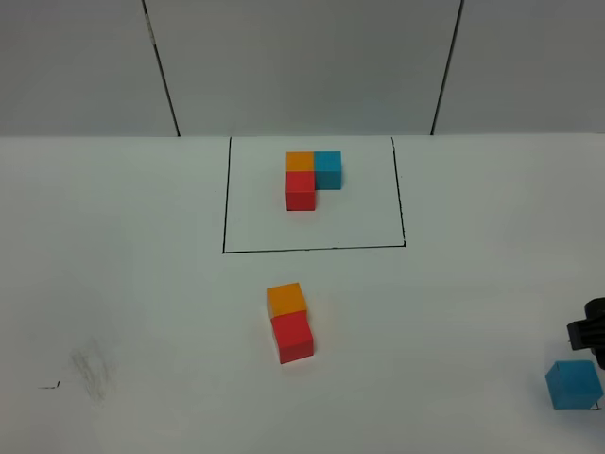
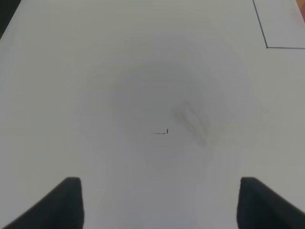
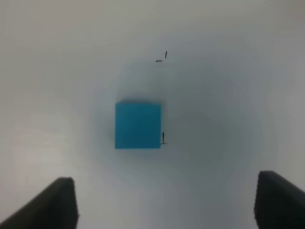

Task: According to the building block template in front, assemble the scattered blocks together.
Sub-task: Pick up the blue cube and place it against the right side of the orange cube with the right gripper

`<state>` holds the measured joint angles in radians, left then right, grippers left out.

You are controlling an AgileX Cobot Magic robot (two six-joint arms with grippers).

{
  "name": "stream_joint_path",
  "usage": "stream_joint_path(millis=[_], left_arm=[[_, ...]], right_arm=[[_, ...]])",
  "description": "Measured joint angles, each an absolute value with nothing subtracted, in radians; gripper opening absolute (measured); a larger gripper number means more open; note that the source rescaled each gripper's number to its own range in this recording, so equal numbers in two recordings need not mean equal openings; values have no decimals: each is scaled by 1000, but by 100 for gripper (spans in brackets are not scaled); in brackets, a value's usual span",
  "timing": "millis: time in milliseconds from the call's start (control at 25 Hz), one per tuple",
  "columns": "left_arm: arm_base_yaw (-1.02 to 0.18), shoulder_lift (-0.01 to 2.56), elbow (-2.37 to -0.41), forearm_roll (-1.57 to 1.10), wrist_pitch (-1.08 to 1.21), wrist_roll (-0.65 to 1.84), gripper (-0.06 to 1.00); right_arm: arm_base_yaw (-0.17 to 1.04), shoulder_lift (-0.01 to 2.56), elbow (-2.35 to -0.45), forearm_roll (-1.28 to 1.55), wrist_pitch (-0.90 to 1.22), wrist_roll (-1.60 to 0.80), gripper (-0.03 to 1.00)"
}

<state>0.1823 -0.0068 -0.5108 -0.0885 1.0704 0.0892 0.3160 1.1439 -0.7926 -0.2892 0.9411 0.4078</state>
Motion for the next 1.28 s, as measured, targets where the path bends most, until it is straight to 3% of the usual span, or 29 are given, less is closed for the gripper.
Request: stream_joint_path(millis=[320,880,1280], left_arm=[[182,-7,-511,-89,1070,89,61],[182,-7,-511,-89,1070,90,61],[182,-7,-511,-89,1070,90,61]], right_arm=[[212,1182,-793,-295,957,395,58],[202,1183,-793,-198,881,280,58],[71,1224,-793,-65,857,123,58]])
